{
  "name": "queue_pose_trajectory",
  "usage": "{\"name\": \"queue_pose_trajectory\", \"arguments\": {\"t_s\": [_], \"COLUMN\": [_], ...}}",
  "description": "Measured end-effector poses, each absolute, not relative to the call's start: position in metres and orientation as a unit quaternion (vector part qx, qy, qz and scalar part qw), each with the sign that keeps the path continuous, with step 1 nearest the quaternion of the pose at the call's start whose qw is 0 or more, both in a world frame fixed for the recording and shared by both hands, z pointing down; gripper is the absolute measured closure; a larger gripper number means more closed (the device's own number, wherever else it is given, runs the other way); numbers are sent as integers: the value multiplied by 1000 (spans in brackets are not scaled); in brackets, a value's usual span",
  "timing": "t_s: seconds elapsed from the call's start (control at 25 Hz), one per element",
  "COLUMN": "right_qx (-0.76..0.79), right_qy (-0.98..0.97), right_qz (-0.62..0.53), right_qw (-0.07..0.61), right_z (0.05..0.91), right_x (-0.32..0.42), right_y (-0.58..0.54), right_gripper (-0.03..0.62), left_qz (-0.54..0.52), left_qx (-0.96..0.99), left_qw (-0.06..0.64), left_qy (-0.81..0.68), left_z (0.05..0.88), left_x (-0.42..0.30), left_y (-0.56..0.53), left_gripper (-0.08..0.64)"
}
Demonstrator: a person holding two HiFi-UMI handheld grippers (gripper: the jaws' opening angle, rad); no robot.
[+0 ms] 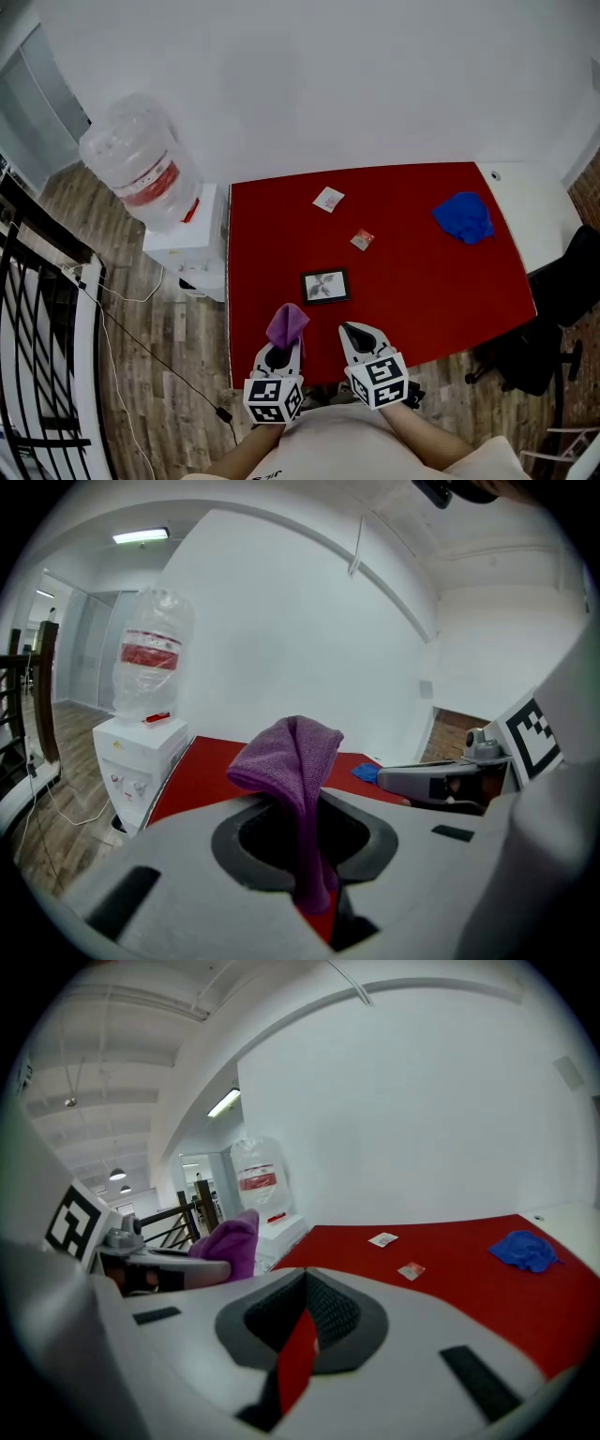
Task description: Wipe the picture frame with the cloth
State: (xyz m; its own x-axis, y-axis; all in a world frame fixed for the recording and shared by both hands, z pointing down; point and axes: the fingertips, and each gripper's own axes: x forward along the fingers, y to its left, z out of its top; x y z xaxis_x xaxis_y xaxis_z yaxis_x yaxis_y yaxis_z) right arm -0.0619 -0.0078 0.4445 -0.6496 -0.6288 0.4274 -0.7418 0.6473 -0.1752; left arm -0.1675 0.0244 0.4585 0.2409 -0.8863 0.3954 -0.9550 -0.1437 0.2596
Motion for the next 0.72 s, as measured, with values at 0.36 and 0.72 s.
{"name": "queue_pose_trajectory", "arguments": {"t_s": [0.36, 0.72], "right_qx": [384, 395], "right_qy": [-890, -882], "right_qz": [179, 190], "right_qw": [171, 175], "right_z": [454, 473], "right_x": [-59, -57], "right_y": [-23, -47], "right_gripper": [589, 589], "left_qz": [104, 208], "left_qx": [754, 771], "left_qw": [227, 163], "left_qy": [-608, -580], "left_z": [473, 510], "left_x": [-164, -171], "left_y": [8, -50], "left_gripper": [503, 503]}}
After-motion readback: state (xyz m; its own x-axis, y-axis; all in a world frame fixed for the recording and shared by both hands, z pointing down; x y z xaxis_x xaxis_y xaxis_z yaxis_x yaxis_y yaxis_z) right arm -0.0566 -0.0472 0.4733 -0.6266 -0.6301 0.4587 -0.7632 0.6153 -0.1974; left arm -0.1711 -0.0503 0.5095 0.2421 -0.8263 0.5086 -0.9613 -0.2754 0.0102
